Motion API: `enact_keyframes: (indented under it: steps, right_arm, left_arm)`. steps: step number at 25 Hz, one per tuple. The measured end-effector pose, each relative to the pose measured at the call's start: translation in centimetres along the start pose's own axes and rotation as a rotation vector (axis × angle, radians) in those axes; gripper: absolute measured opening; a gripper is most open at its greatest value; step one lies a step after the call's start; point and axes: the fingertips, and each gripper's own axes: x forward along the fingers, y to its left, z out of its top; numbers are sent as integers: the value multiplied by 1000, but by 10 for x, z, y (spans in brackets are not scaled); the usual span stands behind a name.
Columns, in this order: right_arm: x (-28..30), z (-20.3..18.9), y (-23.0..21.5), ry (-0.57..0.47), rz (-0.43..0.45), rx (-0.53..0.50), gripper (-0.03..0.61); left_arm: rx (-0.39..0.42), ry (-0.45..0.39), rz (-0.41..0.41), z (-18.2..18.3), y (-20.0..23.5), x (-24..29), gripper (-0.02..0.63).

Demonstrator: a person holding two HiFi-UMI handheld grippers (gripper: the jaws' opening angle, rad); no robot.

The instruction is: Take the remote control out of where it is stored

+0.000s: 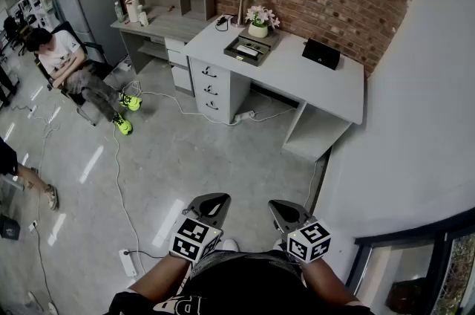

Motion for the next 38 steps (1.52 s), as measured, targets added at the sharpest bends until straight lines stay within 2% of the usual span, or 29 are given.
enact_keyframes:
  steps: [11,17,21,38]
  right_arm:
    - [7,1,4,0,15,-5,3]
    - [15,13,9,-28,48,21,5]
    - [22,9,15,-3,51,-15,5]
    - [56,10,11,35,56,7,5]
  left_arm:
    - [1,-19,9,5,6,-3,7]
    - [-38,9,-11,4,10,-1,7]
    - [-34,36,-21,-5,10,0,7]
    - [-70,19,10,-12,45,4,8]
